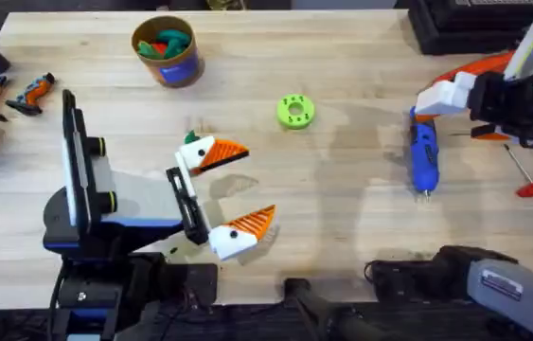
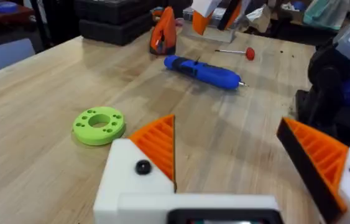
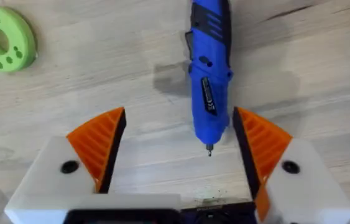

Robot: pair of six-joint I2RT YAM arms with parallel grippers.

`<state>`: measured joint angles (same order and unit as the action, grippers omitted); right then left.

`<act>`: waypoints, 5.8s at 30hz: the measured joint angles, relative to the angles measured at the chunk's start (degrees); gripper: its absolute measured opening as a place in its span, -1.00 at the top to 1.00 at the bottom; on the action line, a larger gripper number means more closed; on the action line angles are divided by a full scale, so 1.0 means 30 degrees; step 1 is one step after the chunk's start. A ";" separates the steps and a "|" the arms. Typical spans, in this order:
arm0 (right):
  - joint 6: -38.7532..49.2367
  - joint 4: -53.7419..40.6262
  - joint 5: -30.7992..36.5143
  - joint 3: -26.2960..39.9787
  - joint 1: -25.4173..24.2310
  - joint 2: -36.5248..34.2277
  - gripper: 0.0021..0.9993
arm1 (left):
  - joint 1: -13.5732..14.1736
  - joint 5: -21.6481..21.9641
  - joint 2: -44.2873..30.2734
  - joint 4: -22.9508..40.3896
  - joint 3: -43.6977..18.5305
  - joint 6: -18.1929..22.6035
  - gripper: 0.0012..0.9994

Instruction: Pick up the gripper from the table and insert it into the empty holder that is missing its gripper. Then pick up a screw, insert it into the mounting hole, and use the screwdriver to tighten it. Finally, clean up the table by picking up the vegetable and placing it into the bucket.

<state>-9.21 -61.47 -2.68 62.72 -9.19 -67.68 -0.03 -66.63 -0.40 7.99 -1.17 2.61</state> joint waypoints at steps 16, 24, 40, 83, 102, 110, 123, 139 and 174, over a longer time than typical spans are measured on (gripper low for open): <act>-0.0002 0.0000 0.0007 0.0000 0.0005 0.0000 -0.98 | 0.0000 -0.0005 0.0000 -0.0007 0.0000 0.0131 -0.97; 0.0000 0.0000 0.0007 0.0000 0.0000 0.0000 -0.98 | 0.0000 0.0000 0.0000 -0.0008 0.0000 0.0138 -0.41; 0.0000 0.0263 0.1227 0.0000 0.0000 -0.0080 -0.98 | 0.0000 0.0000 -0.0002 -0.0015 0.0000 0.0284 0.99; 0.3592 0.7650 0.1667 -0.2535 -0.1020 -0.8255 -0.87 | 0.0000 0.0000 0.0000 -0.0015 0.0000 0.0284 0.99; 0.4022 0.8510 0.2164 -0.2528 -0.1122 -0.8451 0.95 | 0.0000 0.0000 0.0000 -0.0015 0.0000 0.0284 0.99; 0.4015 0.6999 0.1228 -0.2006 -0.1115 -0.8488 0.95 | 0.0000 0.0000 0.0000 -0.0015 0.0000 0.0284 0.99; 0.4015 0.5414 0.0211 0.2932 0.0640 -0.4869 0.95 | 0.0000 0.0000 0.0000 -0.0015 0.0000 0.0284 0.99; 0.2818 1.1549 -0.3859 0.5721 0.3863 -0.0313 0.95 | 0.0000 0.0000 0.0000 -0.0015 0.0000 0.0284 0.99; -0.8946 4.2296 -1.4354 -0.6470 1.0487 -0.0847 0.95 | 0.0000 0.0000 0.0000 -0.0015 0.0000 0.0284 0.99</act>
<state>-36.05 65.41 -45.74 43.31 22.27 -70.22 -0.03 -66.63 -0.40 7.94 -1.17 3.46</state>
